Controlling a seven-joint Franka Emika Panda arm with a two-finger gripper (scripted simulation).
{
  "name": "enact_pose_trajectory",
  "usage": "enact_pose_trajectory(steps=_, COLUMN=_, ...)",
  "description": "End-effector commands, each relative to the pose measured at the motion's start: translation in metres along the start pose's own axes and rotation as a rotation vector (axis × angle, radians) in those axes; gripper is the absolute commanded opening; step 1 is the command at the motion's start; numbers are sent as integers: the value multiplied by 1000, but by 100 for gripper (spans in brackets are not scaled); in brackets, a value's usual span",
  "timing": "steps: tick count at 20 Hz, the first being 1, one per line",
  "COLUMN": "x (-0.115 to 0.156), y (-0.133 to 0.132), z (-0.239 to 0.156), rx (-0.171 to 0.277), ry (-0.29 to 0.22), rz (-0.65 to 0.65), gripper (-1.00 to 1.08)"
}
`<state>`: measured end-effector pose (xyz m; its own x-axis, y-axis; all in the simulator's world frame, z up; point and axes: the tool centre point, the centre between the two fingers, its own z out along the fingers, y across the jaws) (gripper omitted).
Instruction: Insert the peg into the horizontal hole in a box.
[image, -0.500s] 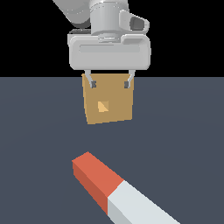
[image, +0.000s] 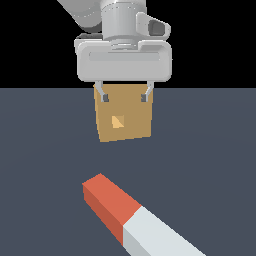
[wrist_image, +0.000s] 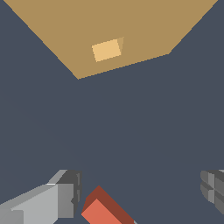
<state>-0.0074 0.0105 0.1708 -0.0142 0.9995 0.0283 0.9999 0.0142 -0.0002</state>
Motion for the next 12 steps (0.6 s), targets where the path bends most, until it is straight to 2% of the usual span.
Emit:
enact_pose_trajectory(steps=1, x=-6, y=-1, z=2, rx=0, ry=-1, rz=-18, gripper=100)
enact_pose_trajectory(steps=12, x=-52, y=-8, z=22, rx=3, ry=-6, rz=-174, gripper=100)
